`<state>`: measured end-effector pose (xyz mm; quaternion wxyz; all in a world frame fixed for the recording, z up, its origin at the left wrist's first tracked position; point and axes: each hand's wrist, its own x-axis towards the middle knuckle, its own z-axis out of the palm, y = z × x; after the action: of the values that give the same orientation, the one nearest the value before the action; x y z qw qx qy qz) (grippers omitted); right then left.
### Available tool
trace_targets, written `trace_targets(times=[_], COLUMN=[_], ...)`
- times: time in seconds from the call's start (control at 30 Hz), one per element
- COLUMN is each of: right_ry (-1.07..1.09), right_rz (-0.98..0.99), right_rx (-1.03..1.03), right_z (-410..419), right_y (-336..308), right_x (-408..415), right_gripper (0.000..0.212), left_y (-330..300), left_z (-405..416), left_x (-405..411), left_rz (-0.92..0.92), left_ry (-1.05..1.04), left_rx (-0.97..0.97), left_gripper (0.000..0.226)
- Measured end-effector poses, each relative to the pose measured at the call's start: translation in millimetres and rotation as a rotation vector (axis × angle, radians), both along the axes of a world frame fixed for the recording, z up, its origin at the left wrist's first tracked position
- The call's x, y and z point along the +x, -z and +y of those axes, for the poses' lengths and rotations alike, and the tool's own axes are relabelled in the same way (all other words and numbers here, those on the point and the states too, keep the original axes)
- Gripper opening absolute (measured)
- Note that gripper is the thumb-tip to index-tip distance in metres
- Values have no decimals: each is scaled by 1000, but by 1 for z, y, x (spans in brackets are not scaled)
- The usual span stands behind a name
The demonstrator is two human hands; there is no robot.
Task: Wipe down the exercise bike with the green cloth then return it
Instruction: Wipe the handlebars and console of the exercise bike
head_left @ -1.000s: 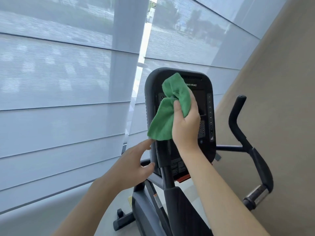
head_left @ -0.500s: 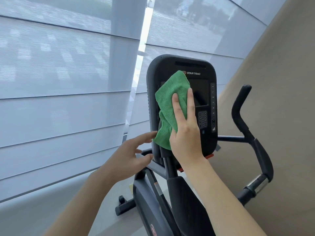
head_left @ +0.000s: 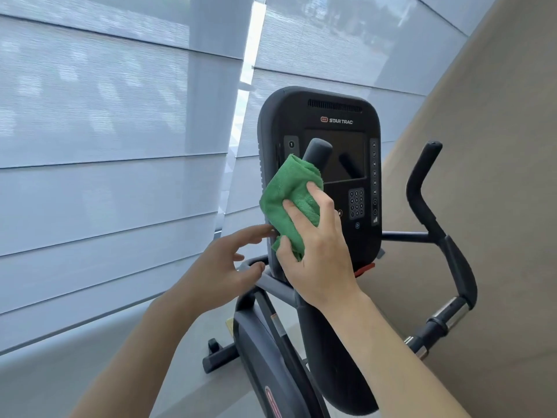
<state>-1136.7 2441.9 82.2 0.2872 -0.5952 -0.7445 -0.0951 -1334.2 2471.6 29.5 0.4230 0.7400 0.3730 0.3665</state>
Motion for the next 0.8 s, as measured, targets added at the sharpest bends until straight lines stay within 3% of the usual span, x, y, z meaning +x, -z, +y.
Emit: trace_targets(times=[0.17,0.53,0.8], right_ry=[-43,-154,-115], right_rz=[17,86,-38], right_rx=[-6,-90,313], right_z=[1,-12,21], right_y=[7,-4,-47], right_x=[5,22,17], right_gripper=[29,9,20], left_y=[2,2,-7], left_z=[-1,-6,0], left_x=[-4,-19,-18], left_rz=[-2,-14,-8], left_ry=[-11,-41,-98], left_rx=[-1,4,64], left_gripper=[54,46,45])
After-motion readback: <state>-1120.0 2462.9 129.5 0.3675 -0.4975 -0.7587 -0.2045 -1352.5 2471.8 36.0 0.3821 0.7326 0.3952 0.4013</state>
